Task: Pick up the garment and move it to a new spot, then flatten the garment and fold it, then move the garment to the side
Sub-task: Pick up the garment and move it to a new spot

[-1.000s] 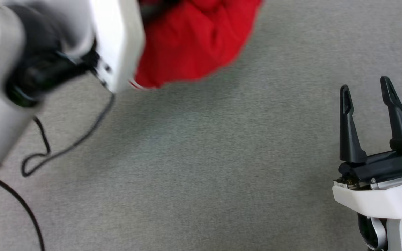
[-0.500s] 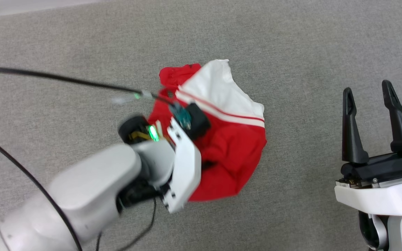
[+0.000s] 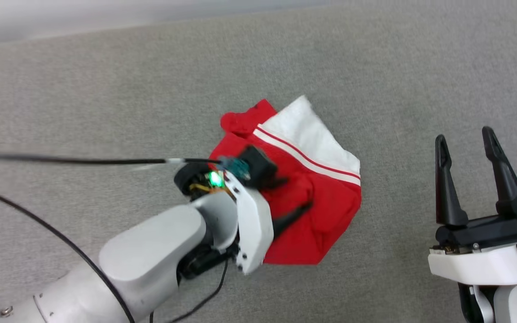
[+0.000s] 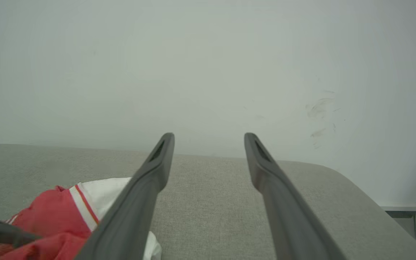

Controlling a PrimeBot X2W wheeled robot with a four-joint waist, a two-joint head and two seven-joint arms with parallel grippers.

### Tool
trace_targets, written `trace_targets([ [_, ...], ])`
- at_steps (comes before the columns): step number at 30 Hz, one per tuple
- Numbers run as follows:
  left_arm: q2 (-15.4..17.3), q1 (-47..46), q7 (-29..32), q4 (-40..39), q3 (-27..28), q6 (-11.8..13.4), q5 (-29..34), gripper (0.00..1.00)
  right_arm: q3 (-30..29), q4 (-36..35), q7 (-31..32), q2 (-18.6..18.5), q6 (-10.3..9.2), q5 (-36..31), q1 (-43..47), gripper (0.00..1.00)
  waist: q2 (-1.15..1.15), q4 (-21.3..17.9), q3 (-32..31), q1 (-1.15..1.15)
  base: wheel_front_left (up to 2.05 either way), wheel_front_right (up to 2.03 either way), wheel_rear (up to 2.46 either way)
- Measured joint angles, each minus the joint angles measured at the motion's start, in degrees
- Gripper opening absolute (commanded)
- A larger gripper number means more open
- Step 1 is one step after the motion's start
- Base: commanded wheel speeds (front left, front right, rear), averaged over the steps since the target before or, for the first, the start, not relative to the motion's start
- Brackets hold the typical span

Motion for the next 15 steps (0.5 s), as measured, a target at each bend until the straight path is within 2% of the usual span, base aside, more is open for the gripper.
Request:
trace_targets([
  [4, -0.12, 0.14, -11.63, -1.10, 4.76, 4.85, 3.88, 1.00, -0.45, 0.68, 0.00, 0.00, 0.00, -0.41, 1.65, 1.00, 0.00, 1.20, -2.70, 0.00, 0.00, 0.00, 0.00],
  [9, 1.46, 3.03, -23.75, -2.35, 9.54, 13.52, 9.13, 1.00, -0.76, 1.52, 0.00, 0.00, 0.00, -0.73, 3.47, 1.00, 0.00, 3.22, -5.91, 0.00, 0.00, 0.00, 0.00],
  [13, 3.36, 7.04, -27.08, -2.64, 13.94, 22.85, 13.92, 1.00, -1.54, 2.47, 0.00, 0.01, 0.00, -0.54, 4.54, 1.00, 0.00, 4.91, -8.03, 0.00, 0.00, 0.00, 0.00],
  [15, 3.65, 10.45, -27.39, -3.81, 16.61, 26.50, 15.57, 1.00, -1.88, 2.72, 0.00, 0.02, 0.00, -0.45, 5.03, 1.00, 0.00, 5.63, -9.00, 0.00, 0.00, 0.00, 0.00],
])
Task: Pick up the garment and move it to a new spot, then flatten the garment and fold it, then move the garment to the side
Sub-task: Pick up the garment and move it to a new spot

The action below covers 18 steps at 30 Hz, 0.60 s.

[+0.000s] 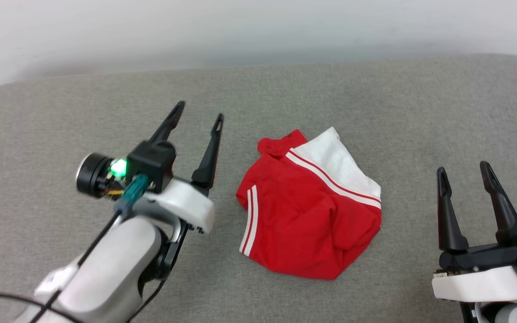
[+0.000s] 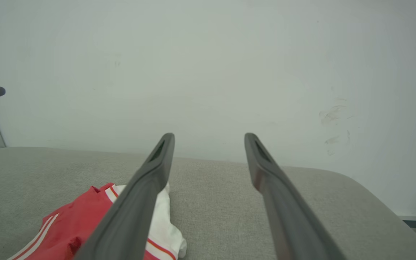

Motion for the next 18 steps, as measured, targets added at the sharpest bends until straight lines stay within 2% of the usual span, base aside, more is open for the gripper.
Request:
trace_targets([
  [4, -0.45, 7.71, -0.18, -5.33, 8.04, 4.91, 5.56, 1.00, -0.46, 0.48, 0.00, 0.00, 0.00, 0.08, 0.76, 1.00, 0.00, 1.28, -1.69, 0.00, 0.00, 0.00, 0.00],
  [9, -2.70, 19.78, -0.18, -9.99, 17.28, 7.09, 11.83, 1.00, -0.73, 1.05, 0.00, 0.00, 0.00, 0.15, 1.96, 1.00, 0.00, 2.21, -3.61, 0.00, 0.00, 0.00, 0.00],
  [13, -5.73, 27.79, -0.18, -11.98, 23.17, 5.87, 15.59, 1.00, -0.52, 1.63, 0.00, 0.00, 0.00, 0.77, 2.77, 1.00, 0.00, 2.62, -4.73, 0.00, 0.00, 0.00, 0.00],
  [18, -9.51, 34.50, -0.18, -12.46, 28.81, 1.36, 19.49, 1.00, 0.02, 2.78, 0.00, 0.00, 0.00, 2.18, 3.68, 1.00, 0.00, 2.80, -5.73, 0.00, 0.00, 0.00, 0.00],
])
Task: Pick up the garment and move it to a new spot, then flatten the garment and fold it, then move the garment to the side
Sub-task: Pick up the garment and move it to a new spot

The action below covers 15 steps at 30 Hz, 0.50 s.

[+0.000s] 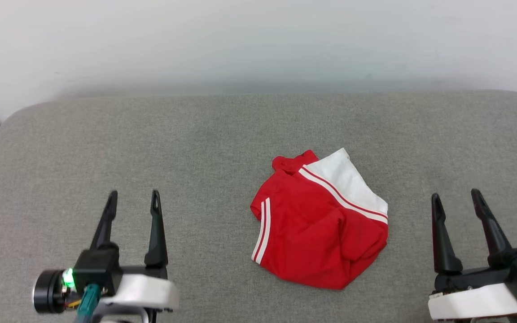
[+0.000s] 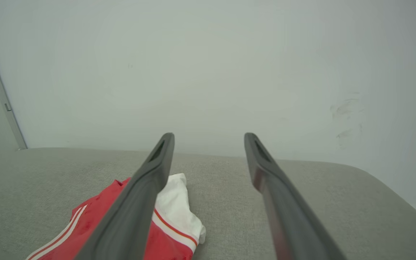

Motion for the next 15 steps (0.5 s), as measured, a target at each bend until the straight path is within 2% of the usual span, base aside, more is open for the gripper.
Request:
trace_targets([
  [6, -4.82, 5.81, 0.00, 0.02, 5.92, -4.93, 4.33, 1.00, 0.79, 1.48, 0.00, 0.00, 0.00, 0.94, 1.64, 1.00, 0.00, 0.02, -1.09, 0.00, 0.00, 0.00, 0.00],
  [15, -10.09, 10.09, 0.00, 1.21, 11.51, -10.77, 9.83, 1.00, 1.54, 3.35, 0.00, 0.00, 0.00, 1.89, 4.27, 1.00, 0.00, 0.25, -2.62, 0.00, 0.00, 0.00, 0.00],
])
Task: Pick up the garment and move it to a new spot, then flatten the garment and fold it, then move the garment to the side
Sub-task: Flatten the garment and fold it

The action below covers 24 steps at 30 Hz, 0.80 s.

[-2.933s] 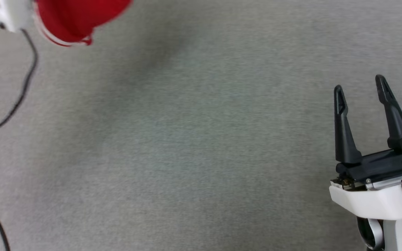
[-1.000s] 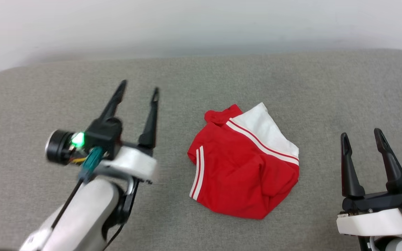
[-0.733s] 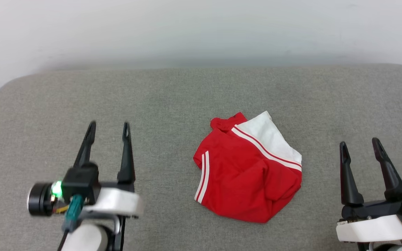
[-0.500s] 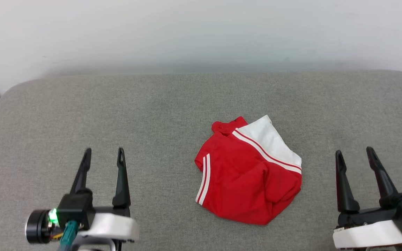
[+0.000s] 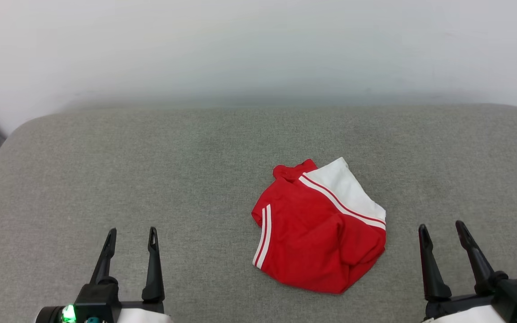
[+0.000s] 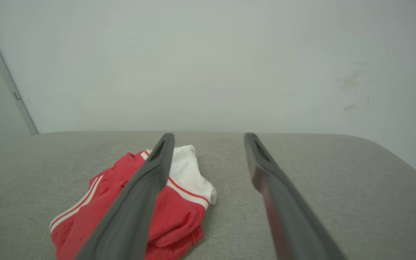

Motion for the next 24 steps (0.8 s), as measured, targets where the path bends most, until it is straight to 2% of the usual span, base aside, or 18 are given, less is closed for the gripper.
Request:
trace_targets([
  [7, -2.49, 0.94, 0.00, 1.13, 3.15, -3.30, 2.56, 1.00, 0.35, 0.66, 0.00, 0.01, 0.00, 0.24, 0.68, 1.00, 0.00, -0.13, -0.45, 0.00, 0.00, 0.00, 0.00],
  [14, -4.15, 1.26, 0.00, 1.69, 5.68, -5.26, 3.88, 1.00, -0.59, 0.00, 0.00, 0.01, 0.00, 2.41, 0.05, 1.00, 0.00, -0.09, -0.41, 0.00, 0.00, 0.00, 0.00],
  [22, -5.23, 0.56, 0.00, 1.58, 7.57, -7.21, 5.27, 1.00, -1.30, -5.50, -0.01, -0.23, 0.00, -2.29, -9.90, 1.00, 0.00, 0.33, 0.89, 0.00, 0.00, 0.00, 0.00],
  [24, -5.48, -0.15, 0.00, 1.46, 7.72, -7.54, 5.41, 1.00, -0.43, -6.23, -0.01, -2.54, 0.00, -3.22, -14.24, 1.00, 0.00, 0.46, 1.70, 0.00, 0.00, 0.00, 0.00],
])
